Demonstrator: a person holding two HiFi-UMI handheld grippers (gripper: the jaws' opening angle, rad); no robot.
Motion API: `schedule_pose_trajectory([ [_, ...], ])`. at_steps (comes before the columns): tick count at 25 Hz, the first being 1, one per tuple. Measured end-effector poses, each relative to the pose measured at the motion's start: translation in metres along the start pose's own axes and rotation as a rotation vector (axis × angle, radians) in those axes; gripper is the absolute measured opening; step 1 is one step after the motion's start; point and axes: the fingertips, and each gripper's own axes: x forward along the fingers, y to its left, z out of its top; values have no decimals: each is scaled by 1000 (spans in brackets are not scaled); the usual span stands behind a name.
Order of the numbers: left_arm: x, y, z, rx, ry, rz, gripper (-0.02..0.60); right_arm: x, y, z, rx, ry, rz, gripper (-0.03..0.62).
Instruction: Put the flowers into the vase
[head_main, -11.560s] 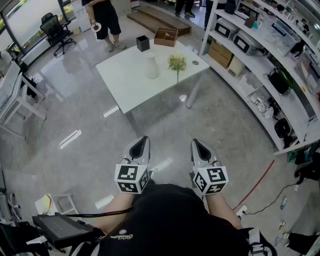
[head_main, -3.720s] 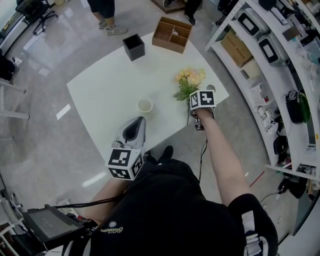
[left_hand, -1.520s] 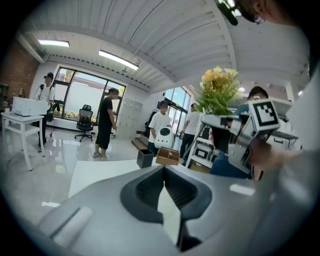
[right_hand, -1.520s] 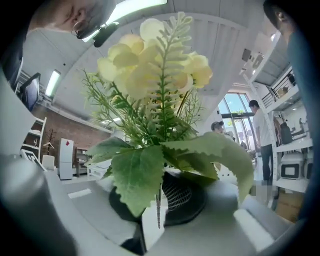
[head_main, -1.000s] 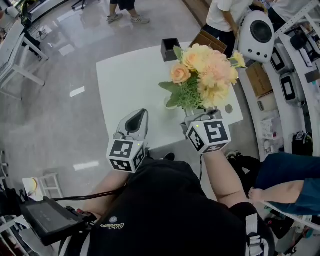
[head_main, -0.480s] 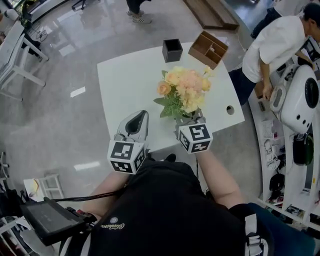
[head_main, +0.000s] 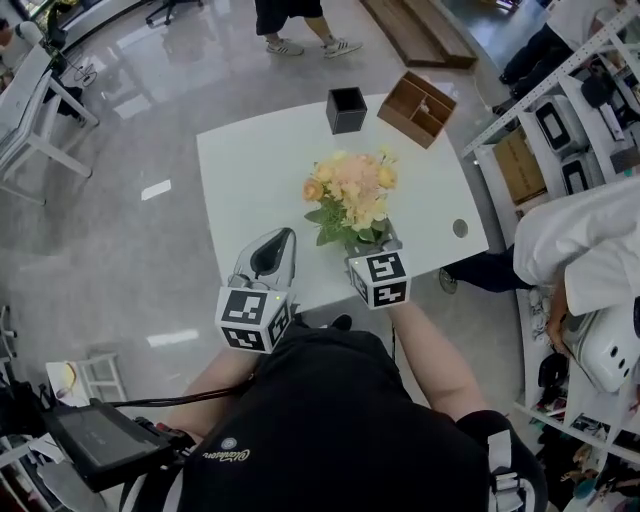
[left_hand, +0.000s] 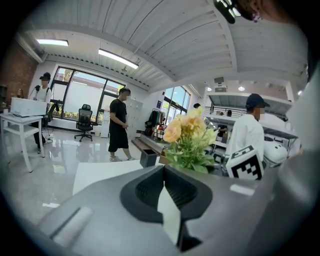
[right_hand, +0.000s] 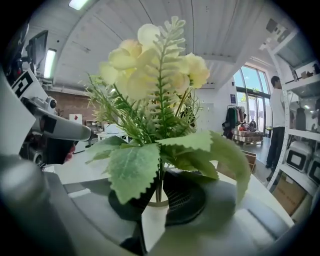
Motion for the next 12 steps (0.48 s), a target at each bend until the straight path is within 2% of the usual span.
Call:
schedule_pose_trajectory([
  [12,-1,0,0,0,-11,-7,6,3,0,-5,-46,61,7,60],
])
